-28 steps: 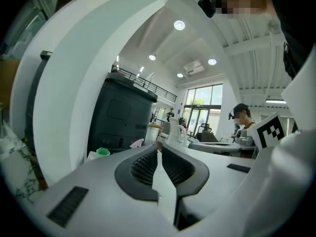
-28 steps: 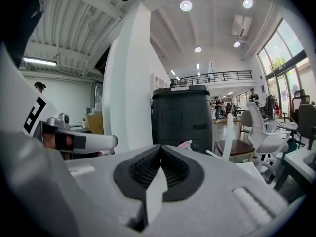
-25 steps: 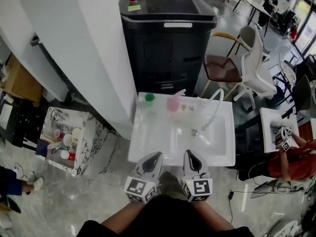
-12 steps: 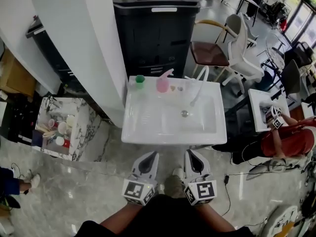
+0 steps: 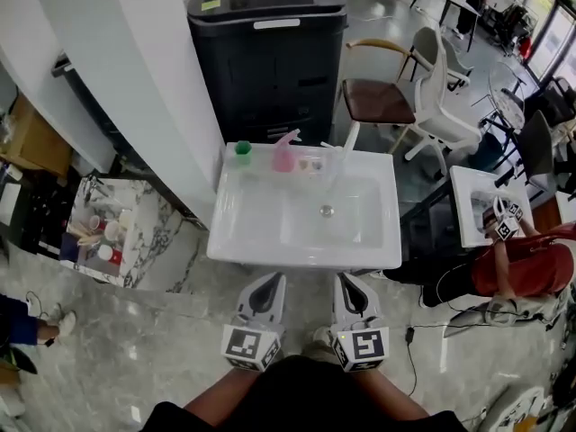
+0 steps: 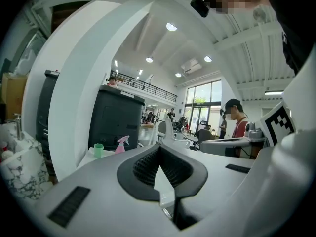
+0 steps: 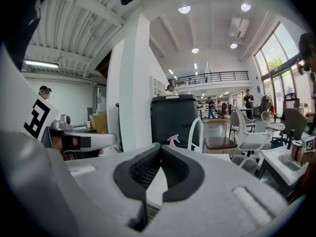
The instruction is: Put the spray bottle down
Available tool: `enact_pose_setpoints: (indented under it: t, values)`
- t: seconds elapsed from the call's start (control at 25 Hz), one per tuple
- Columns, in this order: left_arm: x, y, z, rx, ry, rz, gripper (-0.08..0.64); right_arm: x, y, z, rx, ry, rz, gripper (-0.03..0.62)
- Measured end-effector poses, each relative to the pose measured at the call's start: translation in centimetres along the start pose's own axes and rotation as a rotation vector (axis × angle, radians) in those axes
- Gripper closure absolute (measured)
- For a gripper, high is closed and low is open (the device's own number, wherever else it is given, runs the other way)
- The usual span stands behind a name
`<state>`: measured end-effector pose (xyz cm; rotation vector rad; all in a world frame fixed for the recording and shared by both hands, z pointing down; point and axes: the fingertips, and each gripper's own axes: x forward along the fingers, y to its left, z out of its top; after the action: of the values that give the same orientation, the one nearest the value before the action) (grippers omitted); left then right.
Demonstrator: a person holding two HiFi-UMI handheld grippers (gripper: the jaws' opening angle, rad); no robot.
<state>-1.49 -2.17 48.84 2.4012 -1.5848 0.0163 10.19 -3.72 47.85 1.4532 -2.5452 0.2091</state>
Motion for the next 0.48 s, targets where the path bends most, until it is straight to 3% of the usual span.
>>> enact_pose_setpoints:
  t: [0.48]
  values:
    - [1.7, -2.6, 1.9, 0.058, -0.024, -0.040, 0.543, -1.3, -2.1, 2.1, -0.009, -0.060, -0.013, 0.595]
